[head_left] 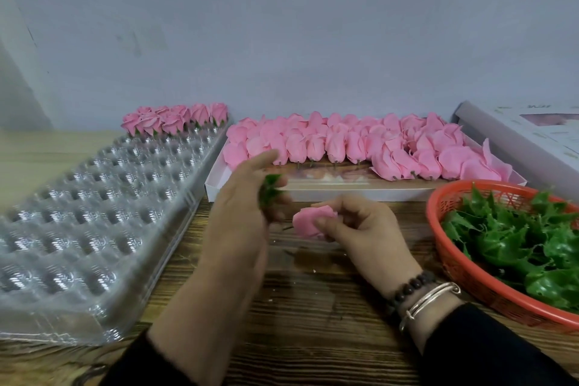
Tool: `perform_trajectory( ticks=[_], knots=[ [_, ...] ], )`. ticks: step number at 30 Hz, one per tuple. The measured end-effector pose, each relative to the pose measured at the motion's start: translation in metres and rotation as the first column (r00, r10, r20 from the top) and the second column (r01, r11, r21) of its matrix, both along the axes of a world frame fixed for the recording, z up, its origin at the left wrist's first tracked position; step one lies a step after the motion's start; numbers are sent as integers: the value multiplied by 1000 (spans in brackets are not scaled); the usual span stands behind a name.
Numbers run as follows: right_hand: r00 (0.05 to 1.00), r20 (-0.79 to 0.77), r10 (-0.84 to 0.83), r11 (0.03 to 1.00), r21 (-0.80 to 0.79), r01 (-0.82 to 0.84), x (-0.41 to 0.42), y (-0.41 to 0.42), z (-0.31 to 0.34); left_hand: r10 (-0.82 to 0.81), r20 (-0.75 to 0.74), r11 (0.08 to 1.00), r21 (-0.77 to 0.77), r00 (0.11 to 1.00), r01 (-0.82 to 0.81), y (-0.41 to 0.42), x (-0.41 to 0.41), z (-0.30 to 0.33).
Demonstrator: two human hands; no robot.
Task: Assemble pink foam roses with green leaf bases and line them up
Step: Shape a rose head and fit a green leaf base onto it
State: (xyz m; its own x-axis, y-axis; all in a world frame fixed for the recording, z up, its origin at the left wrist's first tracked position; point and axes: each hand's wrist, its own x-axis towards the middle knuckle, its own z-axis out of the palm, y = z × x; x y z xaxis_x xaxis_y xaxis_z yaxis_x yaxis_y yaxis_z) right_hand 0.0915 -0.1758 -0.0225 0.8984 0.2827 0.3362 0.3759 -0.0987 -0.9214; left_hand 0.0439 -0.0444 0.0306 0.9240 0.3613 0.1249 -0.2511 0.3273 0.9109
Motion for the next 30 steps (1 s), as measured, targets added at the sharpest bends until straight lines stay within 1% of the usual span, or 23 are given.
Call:
perform_trajectory(
  ticks=[2,4,6,8,11,14,16,19,20,23,24,25,28,30],
  knots=[
    [1000,-10,-11,999,31,12,-2,0,4,98,-69,993,-65,993,-102,21,-1,-13],
    [1000,-11,-29,998,47,29,-1,0,2,75,-127,988,-124,989,-91,27,-1,-25],
    [999,-32,-37,995,87,40,-5,0,7,6,-148,983,-181,989,-33,28,3,-33],
    [998,-26,-57,982,178,61,-8,-1,12,-64,-163,973,-230,985,25,27,7,-37],
    [995,-11,-98,953,286,97,-10,-2,15,-200,-143,946,-285,969,153,23,11,-41],
    [994,2,-110,947,303,104,-16,-1,19,-325,-109,905,-324,939,276,21,11,-41],
    [993,25,-116,958,266,105,-18,0,20,-358,-99,887,-346,928,305,21,10,-40],
    [993,44,-105,962,259,90,-17,2,19,-368,-99,868,-394,925,303,18,11,-39],
    [992,52,-118,967,233,103,-16,2,18,-372,-105,862,-408,922,301,18,12,-39],
    [980,112,-166,985,67,159,-16,2,14,-377,-119,851,-435,918,293,16,12,-39],
    [978,130,-166,986,36,163,-17,2,13,-375,-121,850,-441,919,289,16,12,-39],
    [973,163,-165,986,4,167,-18,3,12,-375,-121,848,-446,919,287,16,13,-40],
    [929,330,-170,968,-122,221,-18,3,12,-399,-103,830,-462,911,311,14,12,-40],
    [899,409,-158,956,-164,243,-20,3,14,-407,-100,828,-459,908,321,12,11,-40]
  ],
)
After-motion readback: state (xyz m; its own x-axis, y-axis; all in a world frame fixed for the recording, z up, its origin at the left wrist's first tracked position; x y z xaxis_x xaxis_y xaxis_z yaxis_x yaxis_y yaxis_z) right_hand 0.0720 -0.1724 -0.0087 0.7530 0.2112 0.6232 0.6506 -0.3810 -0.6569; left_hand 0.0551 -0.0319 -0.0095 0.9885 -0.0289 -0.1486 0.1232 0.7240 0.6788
